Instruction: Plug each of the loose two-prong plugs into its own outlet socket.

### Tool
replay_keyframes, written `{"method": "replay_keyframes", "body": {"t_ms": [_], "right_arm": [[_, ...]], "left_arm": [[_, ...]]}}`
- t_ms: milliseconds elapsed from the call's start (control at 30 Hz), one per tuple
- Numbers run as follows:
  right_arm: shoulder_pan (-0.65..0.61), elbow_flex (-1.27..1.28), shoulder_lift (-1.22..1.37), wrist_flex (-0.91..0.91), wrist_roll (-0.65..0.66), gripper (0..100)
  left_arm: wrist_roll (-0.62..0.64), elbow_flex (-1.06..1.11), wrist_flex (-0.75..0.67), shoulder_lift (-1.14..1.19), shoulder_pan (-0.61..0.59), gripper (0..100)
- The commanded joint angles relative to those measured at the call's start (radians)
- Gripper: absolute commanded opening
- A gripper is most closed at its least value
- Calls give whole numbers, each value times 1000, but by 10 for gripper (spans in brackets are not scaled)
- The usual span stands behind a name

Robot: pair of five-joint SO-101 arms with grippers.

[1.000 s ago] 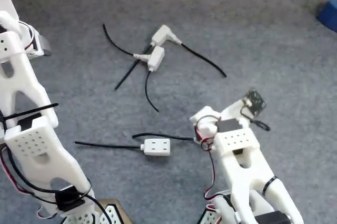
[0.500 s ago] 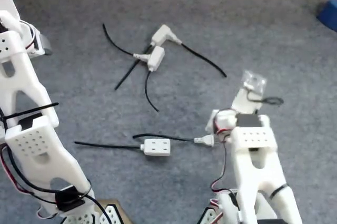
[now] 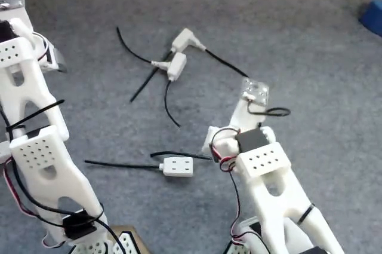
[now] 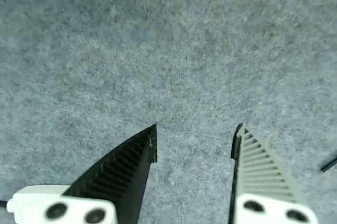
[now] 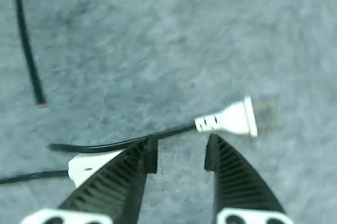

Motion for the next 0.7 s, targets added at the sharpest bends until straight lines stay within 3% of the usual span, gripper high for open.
{"method": "replay_keyframes", "body": {"t_ms": [0, 167, 233, 367, 667], "right_arm": [[-8, 51, -28, -31, -298, 170], [36, 191, -24, -183, -603, 248], [62, 219, -24, -222, -664, 263], [134, 231, -21, -294, -669, 263], [134, 239, -19, -443, -664, 263]], "left_arm": [[5, -76, -3, -33, 10, 232], [8, -101, -3, -27, 13, 232], [9, -97, -3, -27, 15, 232], [9, -97, -3, -27, 15, 232], [9, -97, -2, -27, 10, 232]]}}
